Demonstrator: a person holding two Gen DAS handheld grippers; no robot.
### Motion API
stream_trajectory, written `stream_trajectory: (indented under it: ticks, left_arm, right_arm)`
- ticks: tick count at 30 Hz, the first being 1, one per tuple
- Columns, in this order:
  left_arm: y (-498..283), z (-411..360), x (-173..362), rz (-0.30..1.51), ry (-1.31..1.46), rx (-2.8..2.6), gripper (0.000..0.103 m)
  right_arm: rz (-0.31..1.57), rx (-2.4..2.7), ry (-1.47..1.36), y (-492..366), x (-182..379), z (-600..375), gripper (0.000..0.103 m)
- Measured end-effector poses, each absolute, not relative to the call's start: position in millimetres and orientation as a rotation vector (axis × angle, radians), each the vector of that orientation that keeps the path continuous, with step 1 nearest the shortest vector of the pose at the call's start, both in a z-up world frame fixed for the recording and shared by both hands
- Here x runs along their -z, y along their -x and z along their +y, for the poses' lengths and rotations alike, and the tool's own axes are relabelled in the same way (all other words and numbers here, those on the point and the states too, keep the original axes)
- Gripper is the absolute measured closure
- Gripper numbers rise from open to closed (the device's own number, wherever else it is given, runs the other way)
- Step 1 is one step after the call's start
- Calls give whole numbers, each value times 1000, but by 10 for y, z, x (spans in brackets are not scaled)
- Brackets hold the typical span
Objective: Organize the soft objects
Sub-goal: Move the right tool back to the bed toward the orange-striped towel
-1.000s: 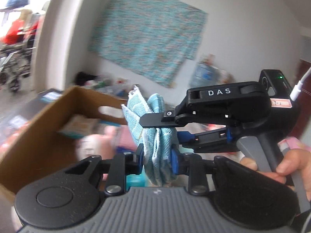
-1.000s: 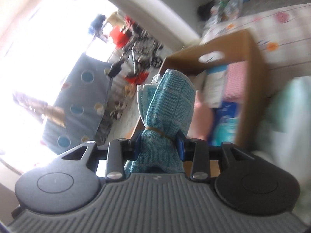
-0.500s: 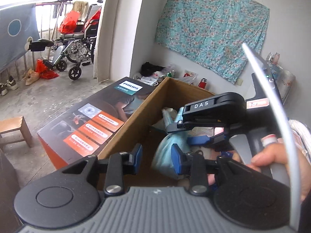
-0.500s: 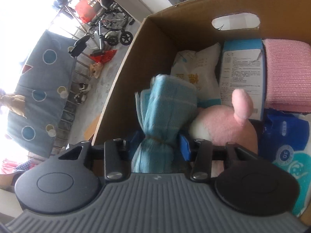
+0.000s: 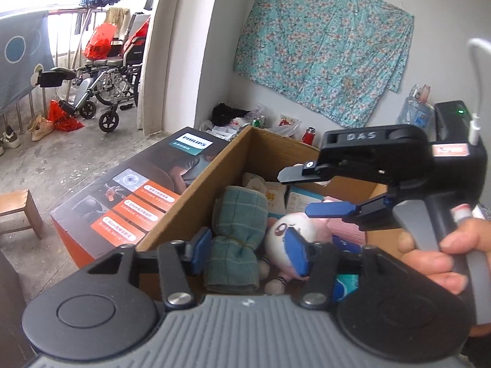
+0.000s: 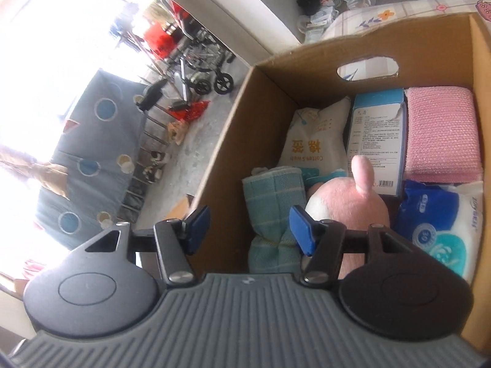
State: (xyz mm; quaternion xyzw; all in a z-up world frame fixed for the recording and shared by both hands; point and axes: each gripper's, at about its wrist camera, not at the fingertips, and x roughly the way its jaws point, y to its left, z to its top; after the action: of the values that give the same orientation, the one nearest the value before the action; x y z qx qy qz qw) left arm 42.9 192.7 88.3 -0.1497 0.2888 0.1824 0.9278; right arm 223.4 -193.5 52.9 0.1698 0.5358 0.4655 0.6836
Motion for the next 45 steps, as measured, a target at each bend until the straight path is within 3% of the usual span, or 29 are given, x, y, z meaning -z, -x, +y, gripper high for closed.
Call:
stream_trajectory:
  ticks: [7,16,23,29,45]
  left_arm:
    - [-424,1495,-1056,566,260,-245,19]
    - [-547,388,-1051,558,201,77,14]
    - [-619,-518,-700,596,161,300,15]
    - [-657,-982,-295,660,172,390,16]
    - [-616,-1593,287,696,86,407,47]
  right_arm:
    - [1101,-1079,-523,-2162,-851,-2963,39]
    - [895,-813,-450,-1965,-1062,-4841,32]
    - [858,-564,-388,-1708,-794,-5963,31]
    - [874,-450,-442,-1464,-424,-6575,31]
    - [890,-386,-530,-1268,-56,-6940,34]
